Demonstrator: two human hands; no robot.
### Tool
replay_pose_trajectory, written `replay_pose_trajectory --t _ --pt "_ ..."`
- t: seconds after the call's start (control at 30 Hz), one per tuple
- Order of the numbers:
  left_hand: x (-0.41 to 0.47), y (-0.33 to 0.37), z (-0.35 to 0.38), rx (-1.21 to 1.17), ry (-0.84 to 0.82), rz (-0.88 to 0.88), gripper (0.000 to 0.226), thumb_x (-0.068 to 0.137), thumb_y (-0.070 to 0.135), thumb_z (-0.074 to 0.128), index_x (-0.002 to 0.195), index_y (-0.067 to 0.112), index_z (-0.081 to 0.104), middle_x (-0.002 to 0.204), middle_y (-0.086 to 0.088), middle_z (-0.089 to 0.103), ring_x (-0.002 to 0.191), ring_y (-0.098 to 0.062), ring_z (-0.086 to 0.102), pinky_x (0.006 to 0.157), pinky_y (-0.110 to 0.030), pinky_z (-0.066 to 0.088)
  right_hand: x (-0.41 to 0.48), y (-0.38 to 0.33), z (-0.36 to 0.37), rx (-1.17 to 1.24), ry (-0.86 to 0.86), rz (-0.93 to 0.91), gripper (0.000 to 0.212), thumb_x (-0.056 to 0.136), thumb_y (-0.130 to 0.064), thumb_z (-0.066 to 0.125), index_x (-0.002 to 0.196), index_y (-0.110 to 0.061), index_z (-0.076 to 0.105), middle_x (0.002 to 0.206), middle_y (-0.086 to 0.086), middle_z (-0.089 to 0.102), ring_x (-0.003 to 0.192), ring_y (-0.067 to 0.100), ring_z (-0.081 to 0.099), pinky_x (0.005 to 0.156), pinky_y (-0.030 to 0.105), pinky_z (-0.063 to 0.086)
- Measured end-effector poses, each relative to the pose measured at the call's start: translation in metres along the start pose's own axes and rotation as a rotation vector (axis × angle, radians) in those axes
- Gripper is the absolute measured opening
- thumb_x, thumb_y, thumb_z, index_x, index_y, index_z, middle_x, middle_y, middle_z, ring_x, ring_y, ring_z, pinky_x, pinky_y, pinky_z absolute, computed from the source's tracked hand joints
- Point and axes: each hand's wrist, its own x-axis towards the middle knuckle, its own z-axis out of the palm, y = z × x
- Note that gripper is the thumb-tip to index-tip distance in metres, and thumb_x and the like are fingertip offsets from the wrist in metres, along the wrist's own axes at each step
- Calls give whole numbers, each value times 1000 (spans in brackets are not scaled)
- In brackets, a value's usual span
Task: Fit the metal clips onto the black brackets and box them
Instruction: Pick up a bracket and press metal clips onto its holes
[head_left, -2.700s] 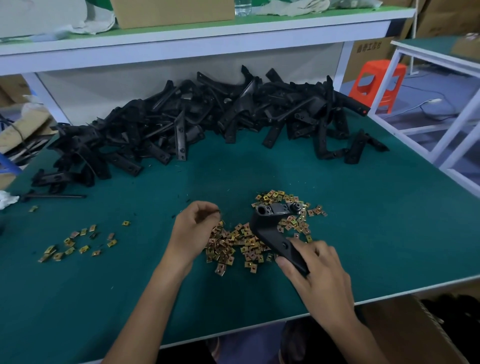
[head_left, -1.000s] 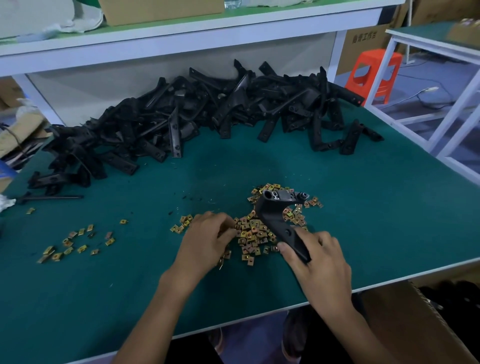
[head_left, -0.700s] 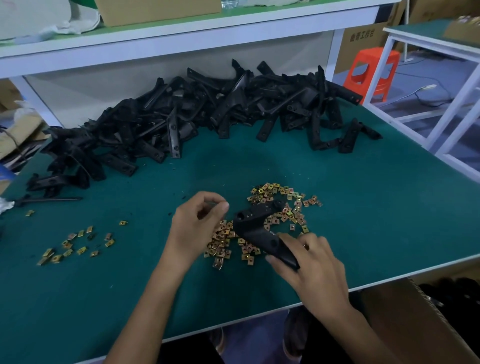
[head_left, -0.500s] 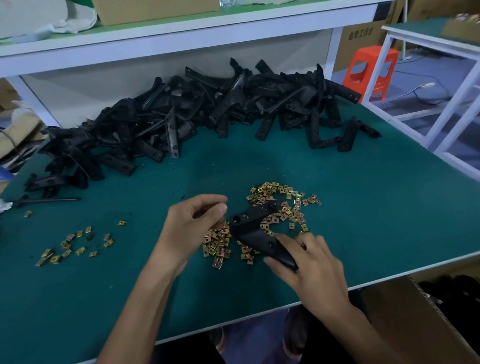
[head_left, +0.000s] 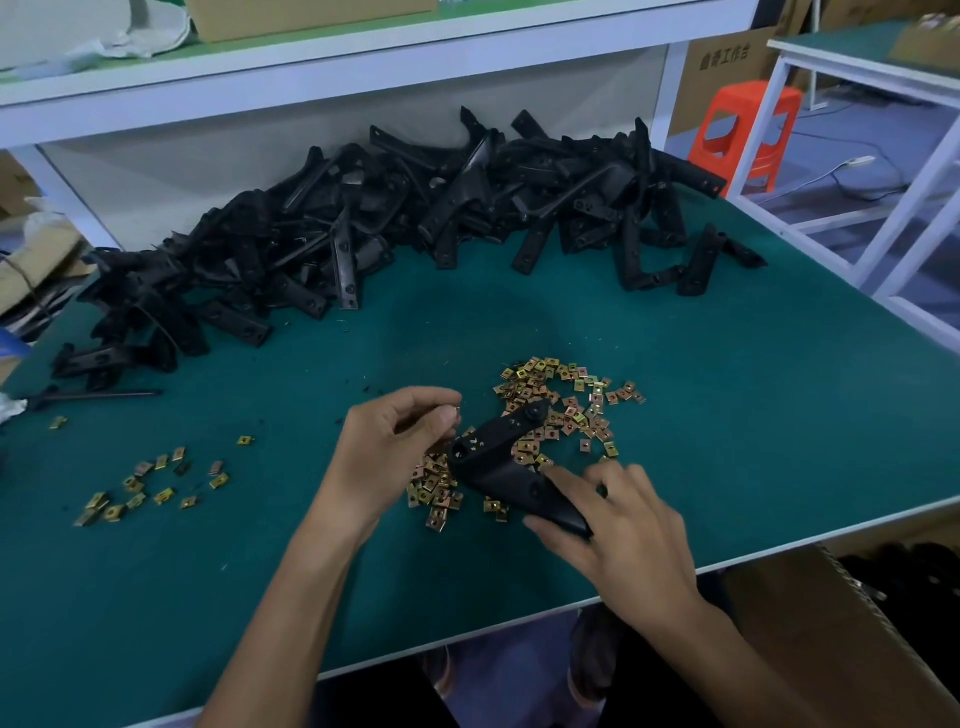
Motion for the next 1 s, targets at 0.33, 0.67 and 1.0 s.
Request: replay_pose_trajectory --t 0.33,0.67,1.0 --pt "-8 2 1 98 -80 -75 22 95 13 68 95 30 81 91 5 78 89 -8 71 82 -19 54 -2 3 4 29 10 -4 49 86 -63 60 123 -32 68 93 -3 51 80 18 55 49 28 39" --pt "-9 4 2 18 -92 -123 21 94 10 69 91 27 82 90 -3 78 86 -14 72 80 -25 59 -1 2 1 -19 -1 -35 49 83 -62 63 120 -31 70 92 -2 54 82 17 56 52 23 31" --pt "-11 2 -1 145 -80 -111 19 92 11 71 88 27 81 88 3 79 85 -10 72 82 -24 57 1 0 -4 -23 -59 -10 49 84 -66 57 117 -33 72 88 -4 55 77 17 59 49 23 30"
